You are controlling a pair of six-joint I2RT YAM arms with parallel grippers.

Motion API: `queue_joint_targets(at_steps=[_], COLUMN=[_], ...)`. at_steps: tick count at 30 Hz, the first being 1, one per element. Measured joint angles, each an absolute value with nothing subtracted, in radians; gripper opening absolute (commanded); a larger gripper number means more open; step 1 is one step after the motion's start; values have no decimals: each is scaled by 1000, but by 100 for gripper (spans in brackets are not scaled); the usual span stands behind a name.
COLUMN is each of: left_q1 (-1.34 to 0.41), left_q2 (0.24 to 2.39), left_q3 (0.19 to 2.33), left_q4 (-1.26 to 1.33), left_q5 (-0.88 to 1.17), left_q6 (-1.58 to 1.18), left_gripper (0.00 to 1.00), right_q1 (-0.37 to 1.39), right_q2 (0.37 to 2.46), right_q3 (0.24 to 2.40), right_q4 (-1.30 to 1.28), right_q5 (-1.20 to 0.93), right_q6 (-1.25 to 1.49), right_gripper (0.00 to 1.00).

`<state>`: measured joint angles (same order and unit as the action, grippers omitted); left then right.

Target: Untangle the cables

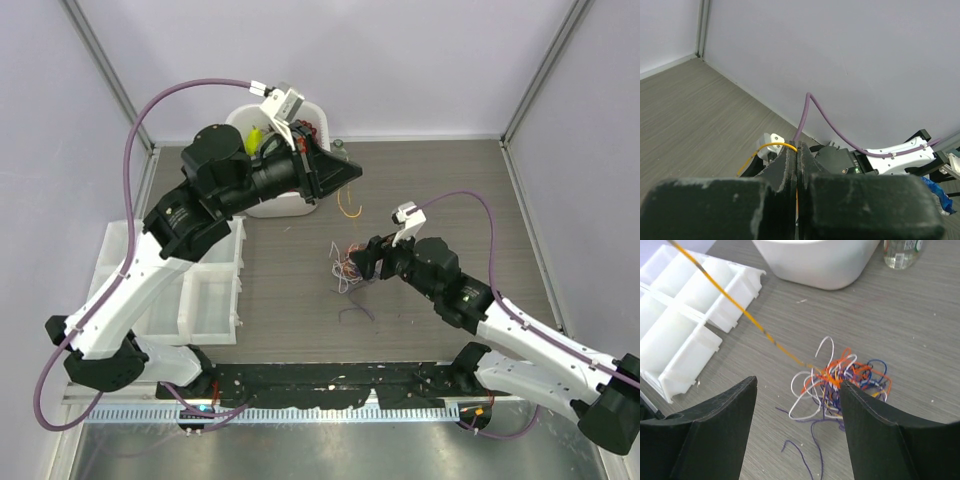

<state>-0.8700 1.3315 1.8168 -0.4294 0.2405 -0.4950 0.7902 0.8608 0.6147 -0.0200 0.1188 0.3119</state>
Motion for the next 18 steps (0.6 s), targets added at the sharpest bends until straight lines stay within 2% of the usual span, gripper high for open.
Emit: queue_joint_targets(at_steps=[4,10,12,18], left_q1=[-870,-870,-870,-870], left_q2=[1357,1390,1417,1487], left_q3=[1817,1862,1949,2406], left_q4=[-397,-389,-414,-563], left_q5=[261,294,297,274], left_q6=[-513,-540,-542,-515], left_gripper=[0,0,0,0], right_q1=[790,790,790,770], right_q2=[891,1006,1066,1340], right_q3=[648,686,676,524], right_q4=[30,154,234,550], right_q5=[119,163,186,263], right_q6=[307,316,335,425], right_gripper=[71,51,44,35])
